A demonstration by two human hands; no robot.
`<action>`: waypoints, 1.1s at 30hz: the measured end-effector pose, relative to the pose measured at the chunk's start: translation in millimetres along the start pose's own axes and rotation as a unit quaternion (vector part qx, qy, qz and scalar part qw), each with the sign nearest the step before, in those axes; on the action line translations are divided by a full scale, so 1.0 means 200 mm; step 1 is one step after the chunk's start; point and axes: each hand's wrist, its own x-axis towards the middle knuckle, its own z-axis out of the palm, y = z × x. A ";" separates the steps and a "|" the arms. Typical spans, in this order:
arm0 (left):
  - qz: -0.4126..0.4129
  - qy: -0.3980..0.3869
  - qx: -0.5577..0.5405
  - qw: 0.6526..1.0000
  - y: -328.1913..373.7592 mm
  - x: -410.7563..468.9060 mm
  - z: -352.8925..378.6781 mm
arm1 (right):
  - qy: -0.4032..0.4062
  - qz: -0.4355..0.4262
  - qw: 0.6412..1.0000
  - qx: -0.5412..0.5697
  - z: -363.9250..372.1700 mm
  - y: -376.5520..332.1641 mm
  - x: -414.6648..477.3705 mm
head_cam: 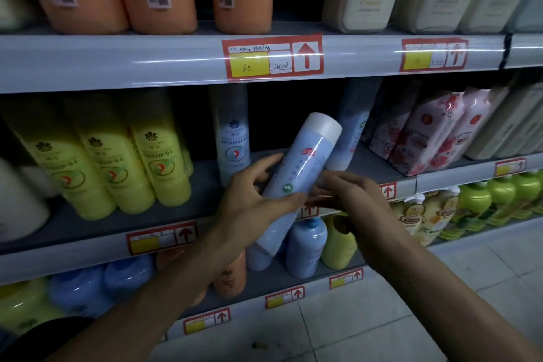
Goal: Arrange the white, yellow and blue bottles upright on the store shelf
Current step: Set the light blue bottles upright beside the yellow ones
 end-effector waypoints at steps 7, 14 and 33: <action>0.158 0.056 0.230 0.959 0.00 -0.03 0.03 | -0.064 0.042 0.988 0.136 0.02 -0.02 -0.04; -0.005 -0.053 0.073 0.996 0.00 0.01 0.05 | -0.081 0.035 0.972 0.218 -0.01 -0.03 -0.02; 0.100 0.040 0.130 0.986 0.00 0.03 0.04 | -0.025 -0.172 0.984 0.026 0.01 0.01 0.01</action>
